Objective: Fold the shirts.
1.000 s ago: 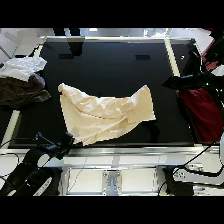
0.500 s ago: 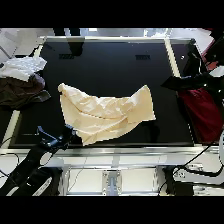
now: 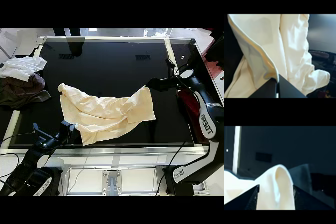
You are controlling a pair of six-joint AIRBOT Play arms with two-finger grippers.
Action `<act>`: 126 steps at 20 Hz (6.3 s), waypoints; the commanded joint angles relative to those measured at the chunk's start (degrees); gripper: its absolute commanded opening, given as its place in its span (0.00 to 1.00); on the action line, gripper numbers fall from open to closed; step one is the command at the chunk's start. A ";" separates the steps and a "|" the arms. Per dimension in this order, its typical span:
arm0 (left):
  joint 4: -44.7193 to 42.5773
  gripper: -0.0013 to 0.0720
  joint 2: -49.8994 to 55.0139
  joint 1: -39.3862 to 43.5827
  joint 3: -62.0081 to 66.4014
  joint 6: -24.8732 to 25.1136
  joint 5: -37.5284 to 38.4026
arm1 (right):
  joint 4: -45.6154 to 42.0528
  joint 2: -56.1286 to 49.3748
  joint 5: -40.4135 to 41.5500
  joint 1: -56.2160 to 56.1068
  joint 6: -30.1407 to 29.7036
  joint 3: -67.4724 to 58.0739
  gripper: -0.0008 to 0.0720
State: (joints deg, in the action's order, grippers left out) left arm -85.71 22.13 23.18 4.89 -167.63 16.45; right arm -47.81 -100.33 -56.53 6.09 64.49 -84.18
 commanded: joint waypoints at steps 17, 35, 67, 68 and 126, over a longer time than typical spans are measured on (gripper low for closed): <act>-7.67 0.03 -0.57 -0.17 0.09 0.02 -4.24 | -1.38 -4.52 -21.31 0.13 -1.16 -5.90 0.03; -24.44 0.03 16.17 -11.72 77.55 64.43 40.13 | -7.69 60.35 -17.09 5.84 7.34 -15.17 0.02; -32.30 0.97 44.96 -19.82 75.93 48.74 45.75 | -20.55 3.54 -30.05 7.34 9.62 -16.39 0.77; -29.24 0.97 42.42 -19.69 70.73 50.27 47.47 | -18.71 5.90 -27.23 7.45 8.55 -9.66 0.77; 6.93 0.97 24.39 -31.61 11.15 4.26 -2.38 | -0.20 30.71 -12.90 7.43 -1.22 31.15 0.78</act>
State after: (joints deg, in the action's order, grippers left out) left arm -81.87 50.13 -8.62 22.09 -147.83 30.81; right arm -47.94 -69.60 -69.41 13.50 63.22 -53.06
